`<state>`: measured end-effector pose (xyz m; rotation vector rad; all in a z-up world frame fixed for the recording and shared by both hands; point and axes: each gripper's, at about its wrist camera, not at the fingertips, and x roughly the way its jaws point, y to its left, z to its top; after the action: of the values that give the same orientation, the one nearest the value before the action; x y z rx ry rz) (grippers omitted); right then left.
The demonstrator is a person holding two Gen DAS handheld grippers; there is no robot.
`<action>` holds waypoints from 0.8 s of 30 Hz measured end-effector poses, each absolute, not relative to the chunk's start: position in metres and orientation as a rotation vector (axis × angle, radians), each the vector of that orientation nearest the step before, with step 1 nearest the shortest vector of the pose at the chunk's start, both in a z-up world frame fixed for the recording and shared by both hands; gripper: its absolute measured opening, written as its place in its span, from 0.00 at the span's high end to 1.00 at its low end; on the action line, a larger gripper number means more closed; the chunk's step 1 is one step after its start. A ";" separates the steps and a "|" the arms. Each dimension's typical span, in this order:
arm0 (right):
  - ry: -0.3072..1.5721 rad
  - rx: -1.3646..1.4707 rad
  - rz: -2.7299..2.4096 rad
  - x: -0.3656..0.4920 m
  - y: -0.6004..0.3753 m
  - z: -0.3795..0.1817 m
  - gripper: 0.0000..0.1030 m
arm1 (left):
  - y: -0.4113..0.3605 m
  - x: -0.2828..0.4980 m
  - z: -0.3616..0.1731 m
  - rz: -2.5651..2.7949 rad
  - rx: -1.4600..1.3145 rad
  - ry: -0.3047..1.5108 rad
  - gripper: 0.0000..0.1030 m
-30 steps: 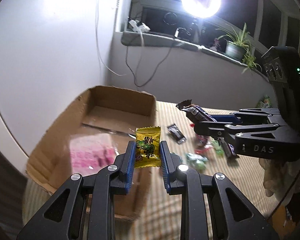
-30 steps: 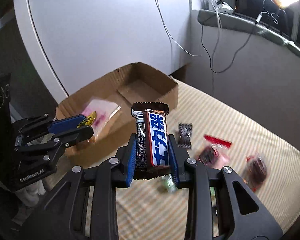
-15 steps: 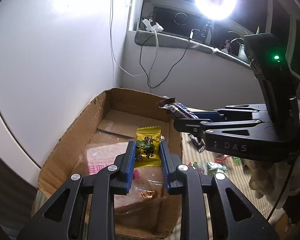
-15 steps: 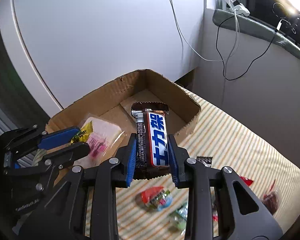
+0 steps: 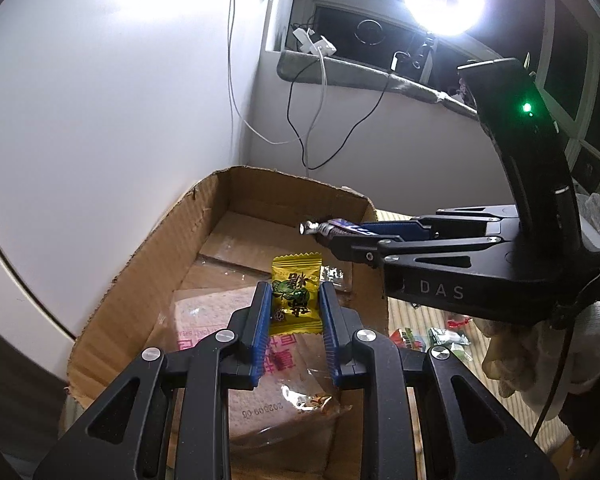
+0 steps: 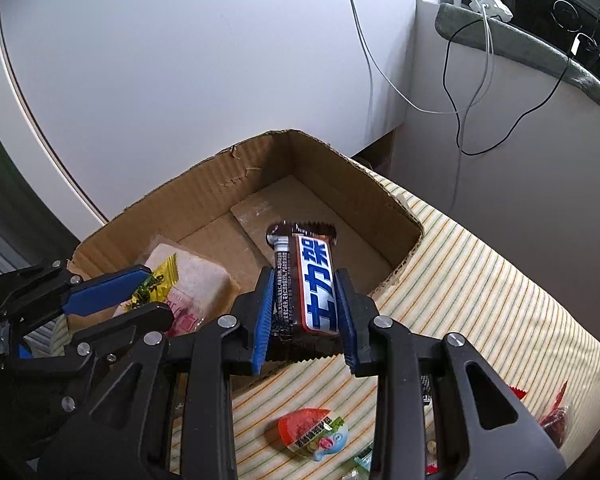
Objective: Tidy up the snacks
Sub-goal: 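Drop the yellow packet into the box with the left gripper while the right gripper drops the Snickers bar there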
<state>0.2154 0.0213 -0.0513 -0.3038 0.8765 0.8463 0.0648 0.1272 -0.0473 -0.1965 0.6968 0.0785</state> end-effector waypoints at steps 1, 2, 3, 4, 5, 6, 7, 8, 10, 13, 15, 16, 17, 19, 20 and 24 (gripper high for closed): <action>0.876 -0.306 0.846 0.216 0.022 -0.052 0.71 | 0.127 0.065 -0.047 0.078 -0.196 0.698 0.78; 0.876 -0.309 0.847 0.216 0.024 -0.052 0.71 | 0.127 0.065 -0.048 0.077 -0.196 0.699 0.78; 0.876 -0.312 0.849 0.216 0.025 -0.053 0.71 | 0.127 0.066 -0.048 0.078 -0.196 0.701 0.78; 0.875 -0.313 0.853 0.217 0.026 -0.053 0.71 | 0.127 0.066 -0.048 0.079 -0.196 0.703 0.78; 0.871 -0.313 0.856 0.216 0.026 -0.052 0.71 | 0.128 0.067 -0.049 0.079 -0.195 0.703 0.78; 0.865 -0.315 0.855 0.216 0.027 -0.052 0.70 | 0.128 0.066 -0.049 0.080 -0.195 0.702 0.76; 0.863 -0.315 0.855 0.216 0.027 -0.051 0.70 | 0.128 0.066 -0.048 0.084 -0.195 0.702 0.72; 0.860 -0.312 0.853 0.216 0.027 -0.051 0.70 | 0.128 0.066 -0.048 0.091 -0.196 0.701 0.62; 0.857 -0.306 0.849 0.216 0.027 -0.049 0.64 | 0.130 0.065 -0.047 0.094 -0.200 0.695 0.58; 0.841 -0.303 0.843 0.214 0.025 -0.045 0.50 | 0.130 0.062 -0.046 0.098 -0.201 0.690 0.58; 0.835 -0.307 0.840 0.212 0.025 -0.043 0.49 | 0.129 0.060 -0.044 0.100 -0.199 0.684 0.58; 0.831 -0.309 0.841 0.211 0.025 -0.041 0.47 | 0.129 0.060 -0.043 0.100 -0.198 0.681 0.58; 0.826 -0.312 0.840 0.210 0.024 -0.040 0.42 | 0.128 0.058 -0.042 0.101 -0.197 0.678 0.58; 0.811 -0.313 0.834 0.207 0.023 -0.037 0.37 | 0.127 0.055 -0.039 0.101 -0.193 0.672 0.58; 0.806 -0.312 0.832 0.205 0.022 -0.036 0.37 | 0.126 0.055 -0.038 0.101 -0.191 0.669 0.58; 0.791 -0.304 0.820 0.201 0.015 -0.030 0.37 | 0.122 0.048 -0.032 0.104 -0.182 0.654 0.58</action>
<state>0.2005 0.0148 -0.0304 -0.3040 0.7913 0.8202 0.0481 0.1217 -0.0321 -0.1822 0.6536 0.1036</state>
